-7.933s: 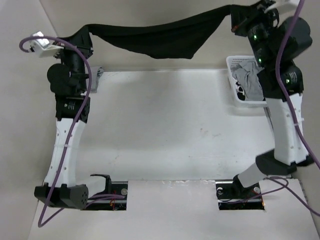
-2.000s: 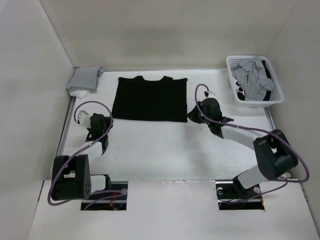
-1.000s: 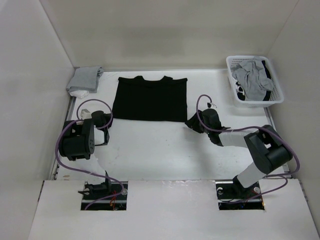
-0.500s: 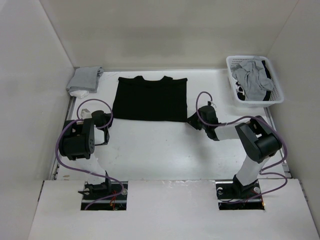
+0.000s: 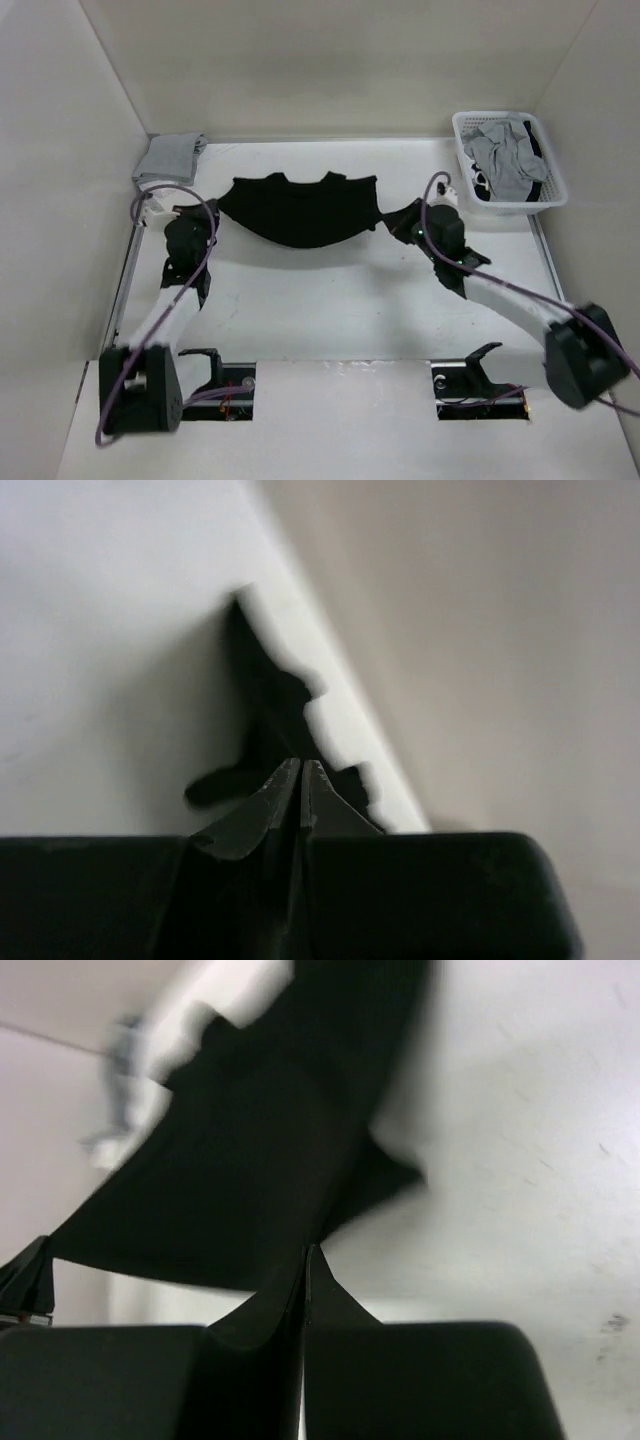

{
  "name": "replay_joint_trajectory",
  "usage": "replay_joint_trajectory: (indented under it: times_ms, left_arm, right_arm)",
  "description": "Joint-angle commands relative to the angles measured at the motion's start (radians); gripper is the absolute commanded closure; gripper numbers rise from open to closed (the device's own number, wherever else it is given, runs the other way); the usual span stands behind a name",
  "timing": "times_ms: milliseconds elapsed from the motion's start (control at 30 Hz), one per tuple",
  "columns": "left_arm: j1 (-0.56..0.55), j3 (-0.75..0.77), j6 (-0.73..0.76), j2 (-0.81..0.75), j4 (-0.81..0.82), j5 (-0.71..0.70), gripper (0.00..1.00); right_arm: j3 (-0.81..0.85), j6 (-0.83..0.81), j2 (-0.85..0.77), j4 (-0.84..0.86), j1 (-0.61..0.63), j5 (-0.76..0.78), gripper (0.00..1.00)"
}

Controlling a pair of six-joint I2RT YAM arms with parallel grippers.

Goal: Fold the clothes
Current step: Fold the tank top

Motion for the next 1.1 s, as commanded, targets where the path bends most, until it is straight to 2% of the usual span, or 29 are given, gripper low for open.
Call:
replay_joint_trajectory:
  times_ms: [0,100,233,400,533,600,700,833,967,1067]
  left_arm:
    - [-0.014,0.034,0.075,-0.310,-0.162,-0.026,1.00]
    - [-0.023,0.093,0.115,-0.568,-0.351,-0.034,1.00]
    - [-0.064,0.204,0.151,-0.775,-0.562,-0.032,1.00]
    - [-0.116,0.284,0.174,-0.875,-0.728,-0.030,1.00]
    - [-0.121,0.255,0.178,-0.857,-0.756,-0.026,1.00]
    - [-0.120,0.219,0.181,-0.799,-0.732,-0.032,1.00]
    - [-0.110,0.155,0.158,-0.656,-0.622,-0.024,1.00]
    - [-0.104,0.139,0.120,-0.385,-0.430,-0.037,1.00]
    - [-0.101,0.251,0.102,-0.025,-0.253,-0.057,1.00]
    - [-0.104,0.424,0.108,0.228,-0.225,-0.041,1.00]
  right_arm:
    - [0.020,-0.123,-0.284,-0.154,0.069,0.122,1.00]
    - [0.086,-0.181,-0.516,-0.350,0.139,0.206,1.00]
    - [0.209,-0.226,-0.714,-0.576,0.253,0.330,1.00]
    - [0.298,-0.218,-0.813,-0.742,0.426,0.459,0.99]
    - [0.278,-0.210,-0.793,-0.748,0.460,0.470,0.98]
    - [0.252,-0.212,-0.738,-0.724,0.396,0.420,0.98]
    - [0.192,-0.210,-0.611,-0.600,0.215,0.227,0.98]
    - [0.164,-0.180,-0.338,-0.379,-0.023,-0.014,0.98]
    - [0.281,-0.166,-0.022,-0.257,-0.149,-0.102,0.98]
    - [0.455,-0.167,0.205,-0.253,-0.218,-0.143,0.98]
